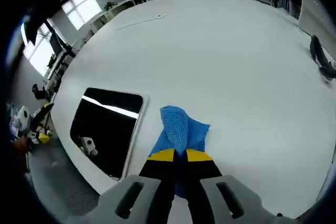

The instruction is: Wipe the mirror surface with the cleaning cloth until all visible marks leave the cleaned area.

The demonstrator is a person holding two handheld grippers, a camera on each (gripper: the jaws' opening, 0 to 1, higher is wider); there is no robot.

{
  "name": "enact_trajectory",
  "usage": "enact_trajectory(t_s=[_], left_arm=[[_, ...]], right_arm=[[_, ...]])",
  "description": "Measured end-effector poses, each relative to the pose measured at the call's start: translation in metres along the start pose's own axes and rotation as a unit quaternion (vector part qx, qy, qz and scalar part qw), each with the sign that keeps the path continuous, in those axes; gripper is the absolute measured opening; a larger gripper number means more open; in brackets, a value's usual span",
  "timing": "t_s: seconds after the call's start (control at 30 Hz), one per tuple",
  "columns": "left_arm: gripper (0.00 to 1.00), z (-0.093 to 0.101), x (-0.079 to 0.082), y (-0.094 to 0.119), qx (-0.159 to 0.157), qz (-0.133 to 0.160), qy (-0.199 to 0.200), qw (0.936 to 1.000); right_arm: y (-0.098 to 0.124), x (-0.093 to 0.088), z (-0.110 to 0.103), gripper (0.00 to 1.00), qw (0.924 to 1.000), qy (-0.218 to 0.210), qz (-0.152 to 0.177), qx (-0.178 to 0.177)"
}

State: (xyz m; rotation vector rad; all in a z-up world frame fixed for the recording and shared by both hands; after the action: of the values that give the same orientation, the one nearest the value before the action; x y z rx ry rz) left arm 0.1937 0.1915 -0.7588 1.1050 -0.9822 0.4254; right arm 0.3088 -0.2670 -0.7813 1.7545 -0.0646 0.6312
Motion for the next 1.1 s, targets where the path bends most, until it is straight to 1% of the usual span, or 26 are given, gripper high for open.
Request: enact_trajectory(t_s=[0.13, 0.3, 0.4, 0.5, 0.53, 0.6, 0.67, 0.7, 0.83, 0.87, 0.93, 1.03, 1.1], left_arm=[[0.98, 0.000, 0.000, 0.000, 0.001, -0.002, -0.001, 1.0000], [0.98, -0.001, -0.001, 0.000, 0.002, -0.003, 0.000, 1.0000], [0.98, -0.001, -0.001, 0.000, 0.002, -0.003, 0.000, 1.0000], [0.98, -0.001, 0.000, 0.000, 0.002, -0.002, 0.000, 1.0000], [0.98, -0.001, 0.000, 0.000, 0.002, -0.002, 0.000, 1.0000], [0.98, -0.001, 0.000, 0.000, 0.001, -0.002, 0.000, 1.0000], [0.98, 0.000, 0.000, 0.000, 0.001, -0.003, 0.000, 1.0000], [0.98, 0.000, 0.000, 0.000, 0.001, -0.003, 0.000, 1.0000], [0.98, 0.000, 0.000, 0.000, 0.002, -0.001, 0.001, 1.0000], [0.98, 0.000, 0.000, 0.000, 0.002, -0.001, 0.001, 1.0000], [0.98, 0.000, 0.000, 0.000, 0.001, -0.002, 0.001, 1.0000], [0.98, 0.000, 0.000, 0.000, 0.002, -0.001, 0.001, 1.0000], [0.98, 0.000, 0.000, 0.000, 0.003, -0.001, 0.002, 1.0000]], right_arm=[[-0.004, -0.002, 0.003, 0.02, 0.9989, 0.046, -0.002, -0.014], [-0.004, -0.002, 0.003, 0.03, 0.9987, 0.050, 0.002, -0.013], [-0.004, -0.004, -0.002, 0.07, 0.9983, 0.055, 0.006, -0.015], [-0.005, -0.006, -0.009, 0.11, 0.9959, 0.083, 0.013, -0.034], [-0.005, -0.006, -0.010, 0.12, 0.9956, 0.085, 0.015, -0.037], [-0.005, -0.008, -0.013, 0.15, 0.9931, 0.103, 0.024, -0.051], [-0.006, -0.009, -0.012, 0.20, 0.9907, 0.109, 0.035, -0.074], [-0.005, -0.010, -0.012, 0.21, 0.9902, 0.112, 0.038, -0.074], [-0.004, -0.013, -0.007, 0.27, 0.9922, 0.090, 0.051, -0.070], [-0.005, -0.014, -0.008, 0.30, 0.9937, 0.076, 0.052, -0.063], [-0.006, -0.014, -0.011, 0.32, 0.9925, 0.090, 0.053, -0.064], [-0.006, -0.014, -0.010, 0.33, 0.9931, 0.081, 0.057, -0.063], [-0.006, -0.014, -0.010, 0.33, 0.9927, 0.084, 0.059, -0.063]])
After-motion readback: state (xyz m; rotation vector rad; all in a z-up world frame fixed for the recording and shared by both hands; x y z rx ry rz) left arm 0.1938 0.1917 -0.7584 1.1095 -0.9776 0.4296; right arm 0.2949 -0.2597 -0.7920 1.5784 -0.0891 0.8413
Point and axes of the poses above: the point that each gripper's makers call its tool centre point, and the gripper's own axes: y roughly backward along the fingers, z roughly to its right, x roughly out of its top, the point moved 10 cm from there along y, roughly backward along the fingers, and after that the axes turned 3 degrees about y, right-handed, at the moved point
